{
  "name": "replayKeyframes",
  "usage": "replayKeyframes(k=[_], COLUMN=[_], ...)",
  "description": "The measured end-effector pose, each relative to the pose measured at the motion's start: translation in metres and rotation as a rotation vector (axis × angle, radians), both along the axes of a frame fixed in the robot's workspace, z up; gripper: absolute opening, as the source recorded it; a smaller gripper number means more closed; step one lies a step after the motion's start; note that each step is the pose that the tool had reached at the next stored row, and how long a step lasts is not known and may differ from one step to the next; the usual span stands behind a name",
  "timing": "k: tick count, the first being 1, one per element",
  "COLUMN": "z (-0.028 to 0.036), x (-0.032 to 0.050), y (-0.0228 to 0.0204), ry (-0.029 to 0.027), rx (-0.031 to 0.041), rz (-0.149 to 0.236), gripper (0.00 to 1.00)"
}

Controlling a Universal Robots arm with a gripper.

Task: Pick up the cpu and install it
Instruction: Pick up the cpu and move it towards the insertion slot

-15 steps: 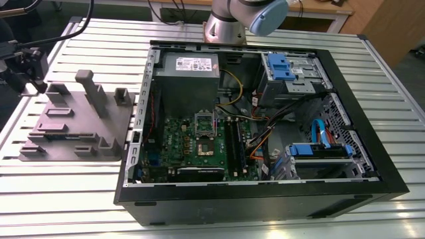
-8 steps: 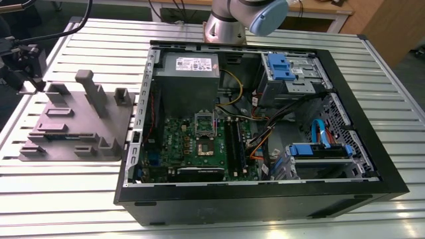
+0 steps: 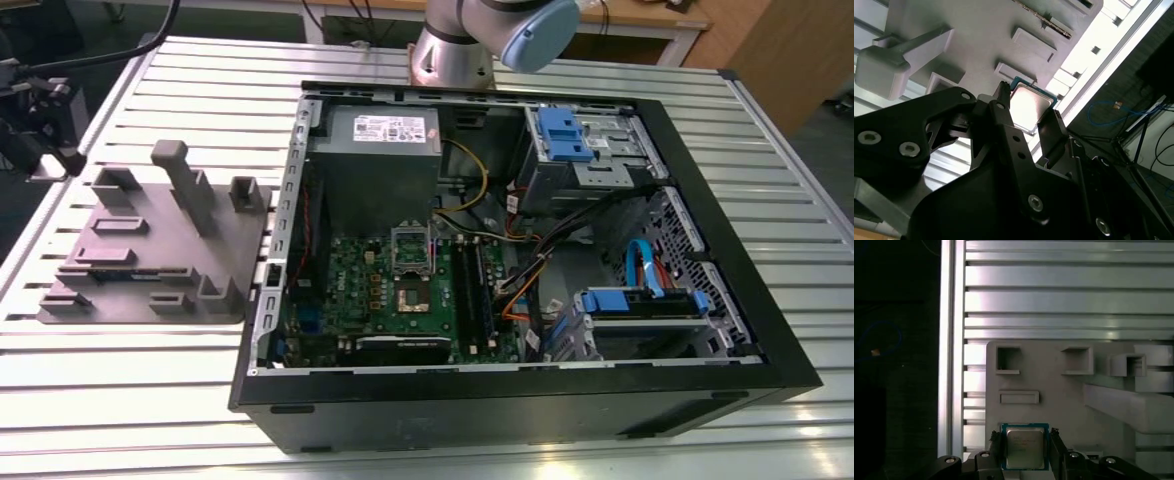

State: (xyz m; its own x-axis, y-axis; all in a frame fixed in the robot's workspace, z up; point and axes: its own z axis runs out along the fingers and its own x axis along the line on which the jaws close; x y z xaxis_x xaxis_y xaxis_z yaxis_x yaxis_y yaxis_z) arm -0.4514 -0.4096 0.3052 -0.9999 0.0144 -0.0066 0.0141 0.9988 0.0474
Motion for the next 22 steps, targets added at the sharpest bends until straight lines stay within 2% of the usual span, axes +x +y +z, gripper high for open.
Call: replayKeyframes(k=[6,22], z=[0.0109,0.0473], x=[0.0000,0.0000], y=[0.0002,0.0004], ry=[0.0000,0.0000], rx=[0.0000,-0.0001], rz=[0.000,0.000], gripper=[0.47,0.47])
